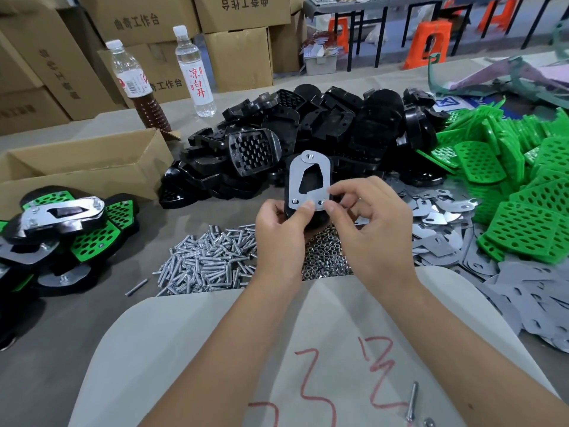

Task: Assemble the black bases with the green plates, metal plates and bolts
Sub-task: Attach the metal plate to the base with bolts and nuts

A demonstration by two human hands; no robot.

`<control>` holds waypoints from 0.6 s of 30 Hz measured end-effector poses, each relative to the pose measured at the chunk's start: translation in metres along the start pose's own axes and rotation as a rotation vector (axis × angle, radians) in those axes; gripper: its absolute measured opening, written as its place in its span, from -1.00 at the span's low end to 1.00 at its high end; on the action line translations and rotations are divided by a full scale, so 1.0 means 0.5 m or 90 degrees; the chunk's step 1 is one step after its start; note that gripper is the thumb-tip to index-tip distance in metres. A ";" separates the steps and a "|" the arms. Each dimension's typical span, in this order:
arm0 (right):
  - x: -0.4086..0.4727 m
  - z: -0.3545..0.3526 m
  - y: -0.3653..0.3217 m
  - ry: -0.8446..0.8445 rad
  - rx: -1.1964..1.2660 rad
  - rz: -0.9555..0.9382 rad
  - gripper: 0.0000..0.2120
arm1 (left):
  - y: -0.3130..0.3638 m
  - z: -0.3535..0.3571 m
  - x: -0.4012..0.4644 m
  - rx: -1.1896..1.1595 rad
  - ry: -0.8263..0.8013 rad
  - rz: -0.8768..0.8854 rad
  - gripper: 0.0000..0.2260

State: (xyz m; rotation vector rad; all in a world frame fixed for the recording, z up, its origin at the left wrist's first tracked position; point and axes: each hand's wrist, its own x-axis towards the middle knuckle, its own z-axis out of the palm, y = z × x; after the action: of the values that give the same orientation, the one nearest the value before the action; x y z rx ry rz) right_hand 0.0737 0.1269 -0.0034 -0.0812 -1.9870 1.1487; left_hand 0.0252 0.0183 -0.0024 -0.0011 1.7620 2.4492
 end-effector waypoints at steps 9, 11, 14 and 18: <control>0.022 -0.018 0.024 -0.136 -0.281 -0.142 -0.81 | -0.005 0.006 -0.013 0.209 0.061 0.129 -0.75; 0.021 -0.017 0.023 -0.160 -0.304 -0.146 -0.83 | -0.010 0.004 -0.011 0.235 0.076 0.147 -0.77; 0.019 -0.015 0.020 -0.196 -0.341 -0.142 -0.87 | -0.012 0.005 -0.012 0.288 0.098 0.181 -0.76; 0.017 -0.011 0.011 -0.208 -0.378 -0.153 -0.88 | -0.011 0.008 -0.019 0.310 0.110 0.204 -0.75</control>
State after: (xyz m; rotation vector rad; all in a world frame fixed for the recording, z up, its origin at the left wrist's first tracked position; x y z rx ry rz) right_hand 0.0698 0.1377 -0.0008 0.0431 -2.4947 0.4103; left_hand 0.0356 0.0228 -0.0058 0.1279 2.5716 2.1878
